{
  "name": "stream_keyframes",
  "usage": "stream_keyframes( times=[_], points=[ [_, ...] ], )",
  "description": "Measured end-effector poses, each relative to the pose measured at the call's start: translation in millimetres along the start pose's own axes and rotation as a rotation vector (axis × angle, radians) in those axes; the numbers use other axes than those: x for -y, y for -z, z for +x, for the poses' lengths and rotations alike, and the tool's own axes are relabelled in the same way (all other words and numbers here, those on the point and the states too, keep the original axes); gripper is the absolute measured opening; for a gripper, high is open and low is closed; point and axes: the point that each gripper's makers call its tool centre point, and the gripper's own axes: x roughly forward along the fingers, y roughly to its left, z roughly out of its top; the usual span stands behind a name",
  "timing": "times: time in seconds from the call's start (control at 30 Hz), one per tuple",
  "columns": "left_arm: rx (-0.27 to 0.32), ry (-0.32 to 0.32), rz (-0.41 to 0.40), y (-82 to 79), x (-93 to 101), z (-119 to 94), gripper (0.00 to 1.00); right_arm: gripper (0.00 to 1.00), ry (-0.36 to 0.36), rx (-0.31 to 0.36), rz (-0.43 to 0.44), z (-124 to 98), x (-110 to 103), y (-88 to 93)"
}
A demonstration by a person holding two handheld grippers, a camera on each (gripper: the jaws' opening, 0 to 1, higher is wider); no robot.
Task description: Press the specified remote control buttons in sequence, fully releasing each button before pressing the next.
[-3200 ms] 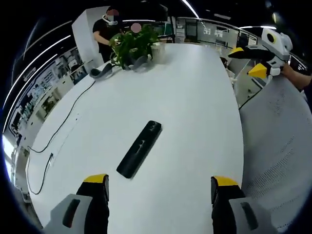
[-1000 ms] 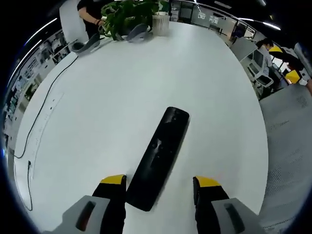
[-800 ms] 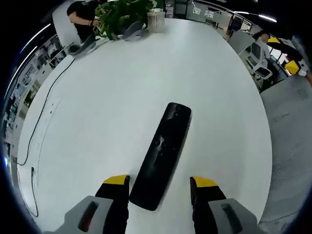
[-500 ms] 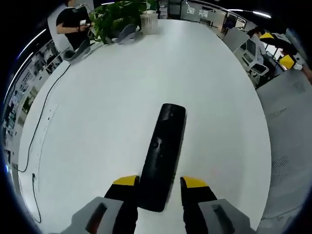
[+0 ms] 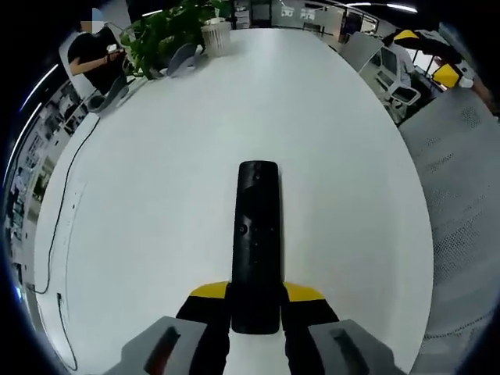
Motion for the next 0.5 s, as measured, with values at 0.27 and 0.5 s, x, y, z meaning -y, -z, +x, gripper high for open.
stream_keyframes(
  times=[0.27, 0.5],
  points=[
    [-0.004, 0.007, 0.037, 1.3, 11.2, -1, 0.25, 0.32, -0.017, -0.014, -0.013, 1, -4, 1.6],
    [-0.002, 0.017, 0.069, 1.8, 25.0, -1, 0.25, 0.31, -0.034, -0.024, -0.031, 2, -8, 3.0]
  ],
)
